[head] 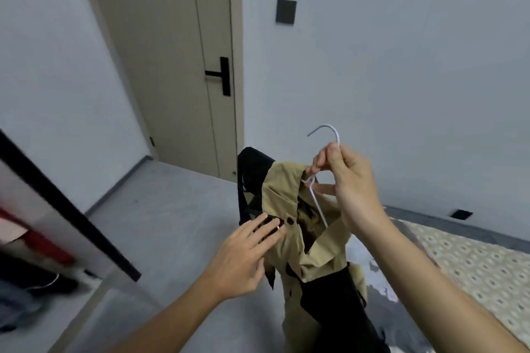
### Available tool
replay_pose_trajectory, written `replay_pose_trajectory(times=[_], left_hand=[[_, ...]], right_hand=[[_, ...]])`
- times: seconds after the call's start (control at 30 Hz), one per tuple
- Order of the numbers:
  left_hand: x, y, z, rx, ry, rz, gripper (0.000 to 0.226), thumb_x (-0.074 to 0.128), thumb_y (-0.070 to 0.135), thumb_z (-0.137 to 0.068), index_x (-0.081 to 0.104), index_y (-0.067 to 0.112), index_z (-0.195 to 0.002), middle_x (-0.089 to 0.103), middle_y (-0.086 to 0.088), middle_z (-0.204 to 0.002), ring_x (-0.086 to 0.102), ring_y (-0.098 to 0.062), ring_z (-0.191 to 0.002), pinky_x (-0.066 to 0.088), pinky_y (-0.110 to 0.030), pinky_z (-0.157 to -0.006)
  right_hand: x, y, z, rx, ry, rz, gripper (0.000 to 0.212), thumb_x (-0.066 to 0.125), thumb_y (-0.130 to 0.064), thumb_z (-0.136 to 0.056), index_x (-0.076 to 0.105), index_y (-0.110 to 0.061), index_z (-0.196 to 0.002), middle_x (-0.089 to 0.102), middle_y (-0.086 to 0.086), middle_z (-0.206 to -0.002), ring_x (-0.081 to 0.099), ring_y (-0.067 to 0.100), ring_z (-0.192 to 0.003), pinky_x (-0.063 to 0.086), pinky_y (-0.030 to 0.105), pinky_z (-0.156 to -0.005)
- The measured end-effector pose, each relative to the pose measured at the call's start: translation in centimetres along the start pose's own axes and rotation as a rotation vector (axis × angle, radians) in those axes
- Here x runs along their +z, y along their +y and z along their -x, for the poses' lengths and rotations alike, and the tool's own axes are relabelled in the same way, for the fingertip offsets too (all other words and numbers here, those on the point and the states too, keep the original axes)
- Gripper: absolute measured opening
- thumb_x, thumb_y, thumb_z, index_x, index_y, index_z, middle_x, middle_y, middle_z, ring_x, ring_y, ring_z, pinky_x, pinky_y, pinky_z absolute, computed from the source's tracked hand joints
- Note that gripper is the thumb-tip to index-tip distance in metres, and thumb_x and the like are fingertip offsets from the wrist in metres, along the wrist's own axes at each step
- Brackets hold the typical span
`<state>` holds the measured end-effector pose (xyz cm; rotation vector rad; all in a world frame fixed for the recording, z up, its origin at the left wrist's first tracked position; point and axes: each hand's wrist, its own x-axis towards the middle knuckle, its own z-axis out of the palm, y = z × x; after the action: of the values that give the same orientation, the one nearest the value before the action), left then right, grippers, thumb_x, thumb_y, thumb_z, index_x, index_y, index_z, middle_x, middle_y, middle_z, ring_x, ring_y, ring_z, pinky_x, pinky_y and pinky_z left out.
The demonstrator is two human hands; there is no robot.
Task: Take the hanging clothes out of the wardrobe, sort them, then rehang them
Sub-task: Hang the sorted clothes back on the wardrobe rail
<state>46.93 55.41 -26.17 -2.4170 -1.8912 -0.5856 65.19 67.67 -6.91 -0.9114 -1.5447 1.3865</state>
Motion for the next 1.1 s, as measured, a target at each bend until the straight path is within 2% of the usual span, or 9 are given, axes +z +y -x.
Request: replay_pose_trajectory(times=[0.1, 0.3, 0.5, 0.63, 0.7, 0.8, 0.93, 1.0, 1.1], left_hand=[[-1.2, 1.4, 7.4, -0.083, 0.030, -0.020, 0.075, 0.052, 0.022, -0.092, 0.029, 0.026, -0.164, 0.027, 0.006, -0.170, 0.012, -0.020, -0.161, 0.031, -0.044, -0.125], [-4.4, 3.6, 20.0, -0.269, 0.101, -0.041, 0.070, 0.056, 0.018, -0.090, 0.042, 0.024, -0.158, 0.033, 0.006, -0.168, 0.014, -0.021, -0.161, 0.029, -0.046, -0.126], [-8.1, 4.3, 29.8, -0.452, 0.179, -0.155, 0.065, 0.059, 0.018, -0.089, 0.048, 0.023, -0.153, 0.039, 0.006, -0.164, 0.018, -0.021, -0.160, 0.020, -0.038, -0.128], [-9.8, 4.1, 35.8, -0.582, 0.161, -0.224, 0.058, 0.059, 0.019, -0.089, 0.053, 0.020, -0.147, 0.043, 0.005, -0.161, 0.023, -0.021, -0.158, 0.027, -0.040, -0.127], [-11.1, 3.9, 38.3, -0.656, 0.143, -0.235, 0.057, 0.056, 0.019, -0.090, 0.053, 0.018, -0.147, 0.043, 0.005, -0.160, 0.025, -0.022, -0.157, 0.032, -0.042, -0.125], [-13.2, 3.7, 41.6, -0.766, 0.147, -0.229, 0.055, 0.055, 0.025, -0.093, 0.054, 0.018, -0.147, 0.045, 0.005, -0.158, 0.027, -0.021, -0.156, 0.034, -0.045, -0.123], [-16.9, 2.5, 45.3, -0.872, 0.214, -0.262, 0.054, 0.058, 0.047, -0.098, 0.055, 0.022, -0.145, 0.046, 0.009, -0.156, 0.026, -0.016, -0.155, 0.028, -0.041, -0.126], [-18.6, 1.5, 46.9, -0.881, 0.254, -0.308, 0.056, 0.062, 0.051, -0.096, 0.058, 0.019, -0.141, 0.051, 0.006, -0.150, 0.031, -0.016, -0.151, 0.025, -0.039, -0.127], [-20.7, -0.4, 49.0, -0.936, 0.289, -0.362, 0.058, 0.068, 0.053, -0.091, 0.062, 0.014, -0.134, 0.057, 0.000, -0.140, 0.038, -0.017, -0.141, 0.010, -0.031, -0.130]], right_hand=[[4.7, -0.1, 4.8, -0.005, -0.066, 0.014, 0.044, 0.039, -0.029, -0.114, 0.057, -0.006, -0.081, 0.063, 0.026, -0.083, 0.066, 0.036, -0.081, 0.061, 0.051, -0.073], [12.9, -1.4, 13.0, 0.011, -0.218, -0.032, 0.044, 0.041, -0.028, -0.113, 0.056, -0.008, -0.078, 0.062, 0.016, -0.081, 0.066, 0.036, -0.082, 0.059, 0.062, -0.079], [20.9, -2.9, 18.4, 0.003, -0.431, -0.069, 0.046, 0.041, -0.030, -0.113, 0.059, -0.006, -0.079, 0.064, 0.012, -0.079, 0.067, 0.028, -0.081, 0.059, 0.061, -0.081], [26.4, -3.0, 20.9, 0.009, -0.588, -0.093, 0.049, 0.042, -0.029, -0.113, 0.058, 0.006, -0.084, 0.064, 0.022, -0.082, 0.067, 0.025, -0.079, 0.060, 0.057, -0.081], [29.4, -3.1, 21.8, 0.010, -0.663, -0.098, 0.048, 0.043, -0.029, -0.112, 0.059, 0.006, -0.084, 0.064, 0.024, -0.084, 0.069, 0.023, -0.080, 0.059, 0.059, -0.081], [33.7, -3.3, 22.7, 0.007, -0.772, -0.107, 0.047, 0.044, -0.029, -0.112, 0.060, 0.002, -0.081, 0.066, 0.016, -0.080, 0.069, 0.020, -0.081, 0.059, 0.064, -0.081], [39.6, -4.0, 23.7, -0.012, -0.898, -0.178, 0.047, 0.045, -0.032, -0.111, 0.061, -0.006, -0.076, 0.065, 0.008, -0.078, 0.066, 0.018, -0.079, 0.060, 0.060, -0.081], [42.6, -4.4, 24.3, -0.006, -0.933, -0.214, 0.047, 0.044, -0.032, -0.111, 0.061, -0.007, -0.076, 0.065, 0.008, -0.079, 0.064, 0.019, -0.078, 0.062, 0.055, -0.080], [47.5, -4.7, 25.3, 0.016, -0.951, -0.261, 0.045, 0.043, -0.029, -0.113, 0.061, -0.007, -0.078, 0.064, 0.008, -0.078, 0.063, 0.021, -0.078, 0.062, 0.048, -0.077]])
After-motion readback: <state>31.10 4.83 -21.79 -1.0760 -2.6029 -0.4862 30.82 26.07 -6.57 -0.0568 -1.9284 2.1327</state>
